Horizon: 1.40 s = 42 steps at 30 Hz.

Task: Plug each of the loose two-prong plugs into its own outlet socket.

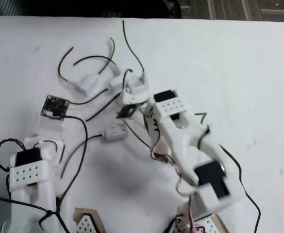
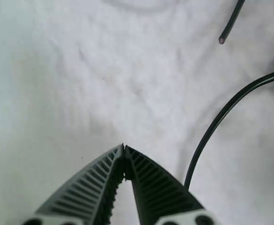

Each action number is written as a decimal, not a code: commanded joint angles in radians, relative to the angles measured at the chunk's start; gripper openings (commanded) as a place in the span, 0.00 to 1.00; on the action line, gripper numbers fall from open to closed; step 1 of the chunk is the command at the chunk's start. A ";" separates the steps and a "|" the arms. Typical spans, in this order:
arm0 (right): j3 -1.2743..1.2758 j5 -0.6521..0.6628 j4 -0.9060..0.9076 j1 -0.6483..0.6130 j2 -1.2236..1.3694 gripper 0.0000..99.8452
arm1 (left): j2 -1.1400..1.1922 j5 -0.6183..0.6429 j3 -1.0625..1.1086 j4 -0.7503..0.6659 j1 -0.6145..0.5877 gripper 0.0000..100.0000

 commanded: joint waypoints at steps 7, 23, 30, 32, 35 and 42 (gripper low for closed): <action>-0.003 -0.290 0.058 -0.013 -0.533 0.02 | -0.021 0.002 -0.003 0.002 -0.005 0.02; 0.347 -0.574 -0.266 -0.162 -0.891 0.02 | -0.022 0.005 -0.041 0.000 0.048 0.02; 0.354 -0.723 -0.335 -0.300 -1.067 0.02 | -0.022 0.146 -0.133 -0.006 0.216 0.02; 0.354 -0.773 -0.366 -0.323 -1.098 0.02 | -0.022 0.172 -0.175 -0.006 0.237 0.02; 0.376 -0.787 -0.437 -0.332 -1.116 0.02 | -0.022 0.216 -0.221 -0.006 0.265 0.02; 0.577 -0.787 -0.682 -0.407 -1.124 0.02 | -0.022 0.242 -0.198 -0.098 0.371 0.02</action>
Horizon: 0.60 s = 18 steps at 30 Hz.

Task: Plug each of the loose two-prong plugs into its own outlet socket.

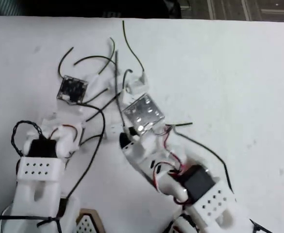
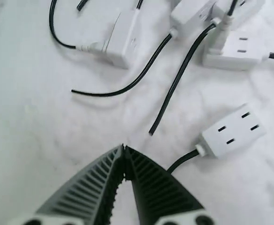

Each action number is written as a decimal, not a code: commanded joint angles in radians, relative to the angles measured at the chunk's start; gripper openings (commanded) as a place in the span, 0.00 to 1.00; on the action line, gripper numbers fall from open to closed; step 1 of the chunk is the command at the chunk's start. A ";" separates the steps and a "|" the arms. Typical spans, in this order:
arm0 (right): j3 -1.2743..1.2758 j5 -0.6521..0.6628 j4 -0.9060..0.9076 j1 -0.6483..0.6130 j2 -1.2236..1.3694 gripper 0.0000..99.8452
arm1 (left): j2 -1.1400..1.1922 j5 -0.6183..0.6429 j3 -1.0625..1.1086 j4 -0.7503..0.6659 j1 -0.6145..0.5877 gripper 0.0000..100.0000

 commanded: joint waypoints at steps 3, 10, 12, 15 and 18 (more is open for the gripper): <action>0.097 -0.009 -0.159 -0.071 -0.021 0.02 | -0.022 0.005 0.054 -0.149 0.104 0.02; 0.161 -0.009 -0.248 -0.079 -0.013 0.02 | -0.022 0.003 0.107 -0.199 0.163 0.02; 0.175 -0.009 -0.266 -0.079 -0.013 0.02 | -0.022 0.002 0.110 -0.199 0.182 0.02; 0.186 -0.009 -0.272 -0.079 -0.013 0.02 | -0.022 0.002 0.112 -0.198 0.206 0.02; 0.187 -0.009 -0.272 -0.079 -0.013 0.02 | -0.022 0.002 0.112 -0.187 0.222 0.02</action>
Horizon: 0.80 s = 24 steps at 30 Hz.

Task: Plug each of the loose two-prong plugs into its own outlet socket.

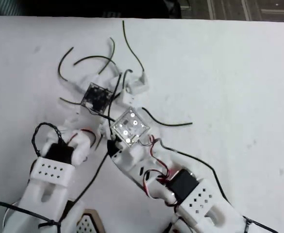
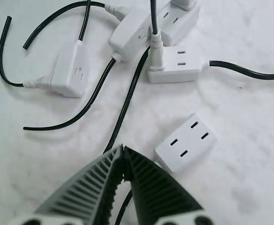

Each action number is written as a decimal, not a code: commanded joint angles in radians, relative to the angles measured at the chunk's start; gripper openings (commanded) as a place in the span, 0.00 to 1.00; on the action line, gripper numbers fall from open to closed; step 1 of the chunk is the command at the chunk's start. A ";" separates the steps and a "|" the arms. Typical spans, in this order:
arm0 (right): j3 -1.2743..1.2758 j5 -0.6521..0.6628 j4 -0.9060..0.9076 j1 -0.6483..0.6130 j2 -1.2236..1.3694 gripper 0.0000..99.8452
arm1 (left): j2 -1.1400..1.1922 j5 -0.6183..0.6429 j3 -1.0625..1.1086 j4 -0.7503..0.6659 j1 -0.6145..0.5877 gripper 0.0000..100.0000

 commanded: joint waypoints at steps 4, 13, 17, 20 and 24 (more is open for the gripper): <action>-0.006 -0.006 -0.024 -0.005 -0.012 0.02 | -0.022 -0.048 -0.005 0.031 0.076 0.02; 0.038 -0.006 -0.062 -0.005 -0.012 0.02 | -0.022 -0.057 -0.006 0.049 0.114 0.02; 0.078 -0.006 -0.113 -0.005 -0.012 0.02 | -0.027 -0.058 -0.012 0.077 0.114 0.02; 0.086 -0.006 -0.119 -0.005 -0.012 0.02 | -0.102 -0.058 0.003 0.089 0.114 0.02; 0.087 -0.006 -0.116 -0.005 -0.012 0.02 | -0.275 -0.055 0.075 0.118 0.120 0.02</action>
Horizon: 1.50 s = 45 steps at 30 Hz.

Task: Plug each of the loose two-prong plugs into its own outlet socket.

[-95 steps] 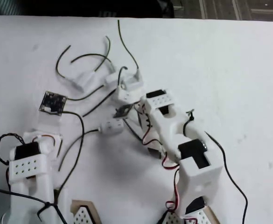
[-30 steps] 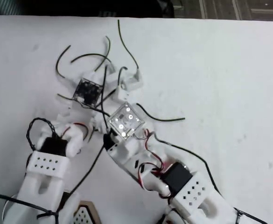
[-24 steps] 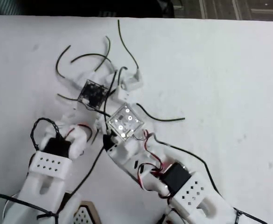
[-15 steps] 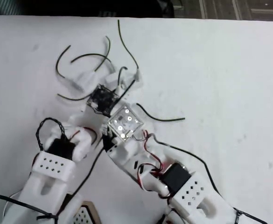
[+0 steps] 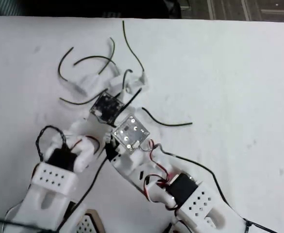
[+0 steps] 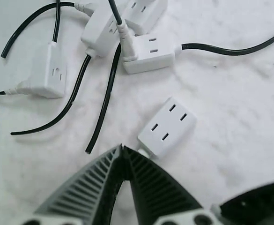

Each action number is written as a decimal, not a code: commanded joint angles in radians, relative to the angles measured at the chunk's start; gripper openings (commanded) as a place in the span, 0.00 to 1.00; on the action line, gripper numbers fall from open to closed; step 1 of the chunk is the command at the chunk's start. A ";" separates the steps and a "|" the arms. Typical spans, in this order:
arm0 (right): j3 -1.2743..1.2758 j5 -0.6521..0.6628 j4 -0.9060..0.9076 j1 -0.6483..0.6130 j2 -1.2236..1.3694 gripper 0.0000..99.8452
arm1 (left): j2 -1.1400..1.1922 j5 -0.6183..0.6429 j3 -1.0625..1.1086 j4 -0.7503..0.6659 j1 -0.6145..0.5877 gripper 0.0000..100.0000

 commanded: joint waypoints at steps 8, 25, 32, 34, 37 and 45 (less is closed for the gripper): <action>0.018 -0.006 -0.025 0.004 -0.004 0.02 | -0.524 0.003 0.193 0.034 0.028 0.02; 0.017 -0.084 -0.022 0.041 -0.007 0.02 | -0.584 0.196 0.133 0.052 -0.251 0.02; 0.020 -0.092 -0.022 -0.025 -0.007 0.02 | -0.584 0.210 0.064 0.135 -0.193 0.02; 0.020 -0.092 -0.022 -0.038 -0.007 0.02 | -0.584 0.210 0.040 0.163 -0.153 0.02; 0.020 -0.092 -0.024 -0.053 -0.007 0.02 | -0.584 0.210 0.028 0.172 -0.073 0.02; 0.020 -0.092 -0.024 -0.081 -0.008 0.02 | -0.584 0.207 0.029 0.169 0.096 0.02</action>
